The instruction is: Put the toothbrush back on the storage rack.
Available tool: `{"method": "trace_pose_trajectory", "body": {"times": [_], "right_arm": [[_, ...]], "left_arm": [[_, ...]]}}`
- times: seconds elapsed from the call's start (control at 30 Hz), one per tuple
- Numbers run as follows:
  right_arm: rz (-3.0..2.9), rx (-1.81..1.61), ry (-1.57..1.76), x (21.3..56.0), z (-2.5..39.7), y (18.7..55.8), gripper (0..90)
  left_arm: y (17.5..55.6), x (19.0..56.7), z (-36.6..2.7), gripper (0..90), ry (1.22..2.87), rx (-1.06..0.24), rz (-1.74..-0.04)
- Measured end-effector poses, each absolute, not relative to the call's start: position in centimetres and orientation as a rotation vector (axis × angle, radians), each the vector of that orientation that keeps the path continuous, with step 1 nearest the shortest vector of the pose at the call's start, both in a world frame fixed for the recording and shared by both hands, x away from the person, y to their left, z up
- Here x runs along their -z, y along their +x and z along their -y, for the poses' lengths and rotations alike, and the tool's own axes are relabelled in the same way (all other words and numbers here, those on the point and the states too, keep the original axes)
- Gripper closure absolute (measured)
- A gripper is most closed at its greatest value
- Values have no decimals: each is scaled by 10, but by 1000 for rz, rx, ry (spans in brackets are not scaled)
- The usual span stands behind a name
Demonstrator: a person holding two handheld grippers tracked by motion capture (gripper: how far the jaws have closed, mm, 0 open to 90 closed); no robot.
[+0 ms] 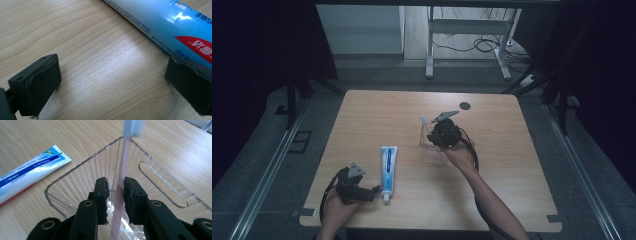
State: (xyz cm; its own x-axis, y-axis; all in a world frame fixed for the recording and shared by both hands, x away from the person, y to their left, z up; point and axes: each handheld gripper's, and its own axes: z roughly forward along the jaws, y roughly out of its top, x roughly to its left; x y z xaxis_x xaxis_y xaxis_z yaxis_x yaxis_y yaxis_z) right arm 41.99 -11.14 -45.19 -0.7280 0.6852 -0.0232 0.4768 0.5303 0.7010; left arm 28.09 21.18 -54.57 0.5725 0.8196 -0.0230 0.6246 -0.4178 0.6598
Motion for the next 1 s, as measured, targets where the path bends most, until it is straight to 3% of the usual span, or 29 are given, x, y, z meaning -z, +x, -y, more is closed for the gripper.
{"method": "trace_pose_trajectory", "body": {"times": [0.3,1.0], "right_arm": [[-2482,-1002,979,444,113,418,628],[-2488,-1054,935,413,128,404,284]], "left_arm": [[281,546,-212,5,2179,-404,-1147],[281,546,-212,5,2178,-404,-1148]]}}
